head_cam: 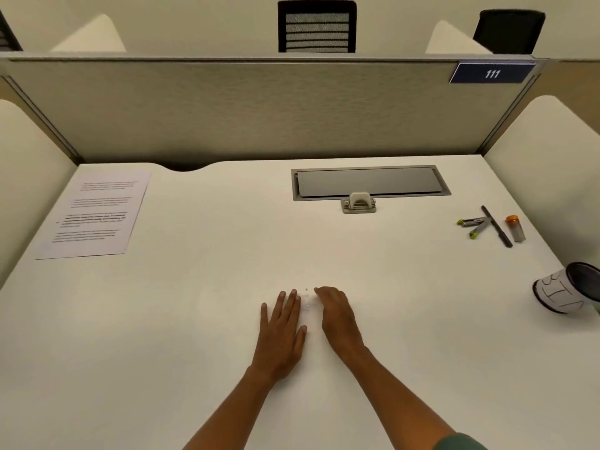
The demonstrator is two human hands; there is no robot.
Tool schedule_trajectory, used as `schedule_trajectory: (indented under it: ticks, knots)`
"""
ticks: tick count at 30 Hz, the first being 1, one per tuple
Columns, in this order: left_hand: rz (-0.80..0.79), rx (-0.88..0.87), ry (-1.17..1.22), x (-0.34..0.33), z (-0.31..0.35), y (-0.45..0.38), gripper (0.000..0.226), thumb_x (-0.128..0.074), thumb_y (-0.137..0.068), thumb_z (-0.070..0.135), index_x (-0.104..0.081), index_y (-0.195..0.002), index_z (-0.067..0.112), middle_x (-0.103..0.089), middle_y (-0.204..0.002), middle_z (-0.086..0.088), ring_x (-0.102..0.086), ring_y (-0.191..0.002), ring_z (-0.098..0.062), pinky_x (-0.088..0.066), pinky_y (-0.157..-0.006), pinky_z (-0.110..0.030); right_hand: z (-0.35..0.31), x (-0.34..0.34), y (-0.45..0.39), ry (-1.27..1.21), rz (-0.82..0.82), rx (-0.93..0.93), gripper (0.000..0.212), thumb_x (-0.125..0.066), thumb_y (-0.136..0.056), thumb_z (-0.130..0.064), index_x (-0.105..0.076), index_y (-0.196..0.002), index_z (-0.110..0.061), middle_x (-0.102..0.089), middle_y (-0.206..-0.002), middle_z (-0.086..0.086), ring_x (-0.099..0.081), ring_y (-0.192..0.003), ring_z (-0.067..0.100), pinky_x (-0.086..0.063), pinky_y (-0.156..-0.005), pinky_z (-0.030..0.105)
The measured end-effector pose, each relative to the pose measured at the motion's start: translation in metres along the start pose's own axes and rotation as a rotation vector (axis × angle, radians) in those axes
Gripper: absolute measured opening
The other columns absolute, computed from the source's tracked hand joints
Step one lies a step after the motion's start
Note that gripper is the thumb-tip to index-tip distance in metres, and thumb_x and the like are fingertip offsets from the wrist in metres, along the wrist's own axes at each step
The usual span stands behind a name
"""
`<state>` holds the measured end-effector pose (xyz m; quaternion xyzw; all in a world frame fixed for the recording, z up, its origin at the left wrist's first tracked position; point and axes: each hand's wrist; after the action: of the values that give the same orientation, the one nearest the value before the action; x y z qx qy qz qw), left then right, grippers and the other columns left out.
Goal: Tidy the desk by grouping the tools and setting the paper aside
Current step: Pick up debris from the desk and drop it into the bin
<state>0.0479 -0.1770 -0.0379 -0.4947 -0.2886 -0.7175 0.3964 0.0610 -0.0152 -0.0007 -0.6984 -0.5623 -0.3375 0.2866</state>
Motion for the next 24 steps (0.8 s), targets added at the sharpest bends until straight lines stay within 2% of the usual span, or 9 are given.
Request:
schedule_trajectory:
  ticks: [3, 6, 8, 11, 13, 16, 20, 22, 24]
  knots:
    - [0.051, 0.081, -0.011, 0.008, -0.016, 0.001, 0.064, -0.030, -0.099, 0.041, -0.014, -0.155, 0.015, -0.006, -0.164, 0.000, -0.001, -0.151, -0.018, 0.000, -0.119, -0.049, 0.002, 0.002, -0.013, 0.071, 0.019, -0.013, 0.054, -0.048, -0.082, 0.017, -0.054, -0.131, -0.004, -0.056, -0.129, 0.010, -0.051, -0.121, 0.026, -0.038, -0.098, 0.022]
    - [0.076, 0.139, -0.039, 0.012, -0.032, 0.004, 0.065, -0.029, -0.098, 0.044, -0.018, -0.153, 0.011, -0.011, -0.163, -0.003, -0.004, -0.151, -0.019, -0.001, -0.119, -0.051, 0.001, 0.001, -0.023, 0.108, -0.062, 0.002, 0.052, -0.046, -0.083, 0.014, -0.050, -0.132, -0.004, -0.052, -0.131, 0.008, -0.046, -0.123, 0.025, -0.040, -0.094, 0.024]
    - [0.075, 0.174, -0.051, 0.015, -0.039, 0.008, 0.066, -0.027, -0.097, 0.045, -0.021, -0.153, 0.010, -0.013, -0.163, -0.006, -0.007, -0.150, -0.021, -0.006, -0.119, -0.055, -0.001, -0.004, -0.027, 0.106, -0.104, 0.011, 0.042, -0.045, -0.089, 0.005, -0.052, -0.129, -0.006, -0.052, -0.127, 0.004, -0.046, -0.116, 0.019, -0.041, -0.091, 0.023]
    - [0.069, 0.201, -0.073, 0.016, -0.048, 0.012, 0.067, -0.025, -0.097, 0.046, -0.023, -0.152, 0.009, -0.014, -0.162, -0.007, -0.009, -0.150, -0.022, -0.013, -0.117, -0.059, -0.013, -0.006, -0.025, 0.086, -0.104, 0.080, 0.022, -0.040, -0.098, -0.021, -0.055, -0.113, -0.015, -0.050, -0.112, -0.005, -0.047, -0.097, 0.012, -0.041, -0.083, 0.027]
    - [0.068, 0.204, -0.083, 0.015, -0.052, 0.014, 0.067, -0.025, -0.097, 0.047, -0.023, -0.152, 0.009, -0.013, -0.163, -0.007, -0.009, -0.150, -0.022, -0.013, -0.117, -0.059, -0.020, -0.009, -0.024, 0.173, -0.087, 0.150, 0.014, -0.039, -0.098, -0.025, -0.052, -0.100, -0.018, -0.051, -0.103, -0.002, -0.053, -0.090, 0.017, -0.047, -0.079, 0.033]
    - [0.058, 0.195, -0.097, 0.011, -0.054, 0.016, 0.069, -0.025, -0.097, 0.050, -0.020, -0.153, 0.010, -0.008, -0.163, -0.006, -0.004, -0.151, -0.020, -0.008, -0.119, -0.056, -0.023, -0.012, -0.016, 0.180, -0.076, 0.174, 0.014, -0.040, -0.096, -0.031, -0.049, -0.088, -0.023, -0.052, -0.096, -0.003, -0.054, -0.083, 0.016, -0.046, -0.076, 0.036]
    - [0.038, 0.151, -0.109, 0.001, -0.042, 0.019, 0.073, -0.029, -0.097, 0.054, -0.017, -0.154, 0.011, -0.006, -0.164, -0.006, -0.001, -0.151, -0.020, -0.004, -0.118, -0.053, -0.014, -0.016, -0.002, 0.140, -0.060, 0.209, 0.013, -0.044, -0.096, -0.034, -0.052, -0.092, -0.025, -0.054, -0.099, -0.010, -0.051, -0.085, 0.008, -0.042, -0.079, 0.028]
    - [0.037, 0.129, -0.092, -0.004, -0.029, 0.019, 0.074, -0.031, -0.097, 0.055, -0.016, -0.154, 0.010, -0.006, -0.164, -0.006, -0.001, -0.151, -0.020, -0.005, -0.118, -0.053, -0.006, -0.013, 0.003, 0.137, -0.031, 0.167, 0.012, -0.046, -0.095, -0.030, -0.055, -0.089, -0.028, -0.056, -0.097, -0.010, -0.054, -0.084, 0.001, -0.043, -0.078, 0.025]
    - [0.038, 0.111, -0.075, -0.008, -0.015, 0.018, 0.076, -0.033, -0.096, 0.056, -0.016, -0.154, 0.010, -0.007, -0.164, -0.007, -0.002, -0.151, -0.020, -0.007, -0.118, -0.052, 0.003, -0.007, 0.006, 0.108, 0.004, 0.083, 0.012, -0.046, -0.097, -0.024, -0.057, -0.096, -0.029, -0.057, -0.102, -0.010, -0.053, -0.091, -0.005, -0.042, -0.082, 0.021]
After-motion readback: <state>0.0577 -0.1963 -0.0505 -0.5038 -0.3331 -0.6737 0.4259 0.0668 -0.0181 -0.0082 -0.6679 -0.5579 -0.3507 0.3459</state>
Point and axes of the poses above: each hand's wrist, its own y-axis away from the middle knuckle, its own x-axis out of the back of the hand, z = x × y
